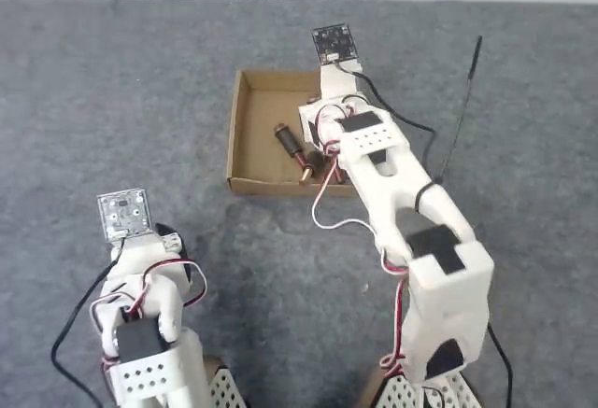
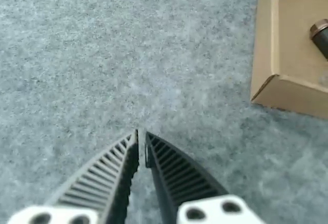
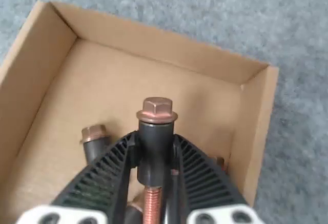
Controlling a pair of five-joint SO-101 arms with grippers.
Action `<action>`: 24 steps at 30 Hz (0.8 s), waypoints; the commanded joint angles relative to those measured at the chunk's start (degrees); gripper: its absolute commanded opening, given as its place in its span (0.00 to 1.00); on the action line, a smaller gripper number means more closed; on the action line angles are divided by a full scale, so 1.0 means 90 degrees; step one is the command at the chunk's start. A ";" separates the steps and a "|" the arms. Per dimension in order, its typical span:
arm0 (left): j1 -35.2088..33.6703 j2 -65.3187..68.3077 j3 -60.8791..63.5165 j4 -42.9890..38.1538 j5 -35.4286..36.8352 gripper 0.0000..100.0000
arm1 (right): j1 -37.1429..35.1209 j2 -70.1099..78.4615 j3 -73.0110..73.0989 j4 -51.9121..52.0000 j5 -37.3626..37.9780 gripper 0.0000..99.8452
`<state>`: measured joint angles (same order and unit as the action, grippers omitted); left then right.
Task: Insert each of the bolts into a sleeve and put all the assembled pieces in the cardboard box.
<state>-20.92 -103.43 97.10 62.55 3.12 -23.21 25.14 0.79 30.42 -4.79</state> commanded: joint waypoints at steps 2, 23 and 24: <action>0.0039 -0.0068 -0.0063 0.0020 -0.0049 0.02 | 0.0034 0.0220 -0.0840 0.0015 0.0088 0.01; 0.0039 -0.0068 -0.0063 0.0010 -0.0049 0.02 | 0.0083 -0.0298 -0.2081 0.3385 0.0078 0.01; 0.0039 -0.0068 -0.0063 0.0010 -0.0049 0.02 | 0.0083 -0.0405 -0.2081 0.3570 0.0078 0.01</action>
<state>-20.92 -103.43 97.10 62.55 3.12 -23.12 28.40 -14.59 58.20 -4.79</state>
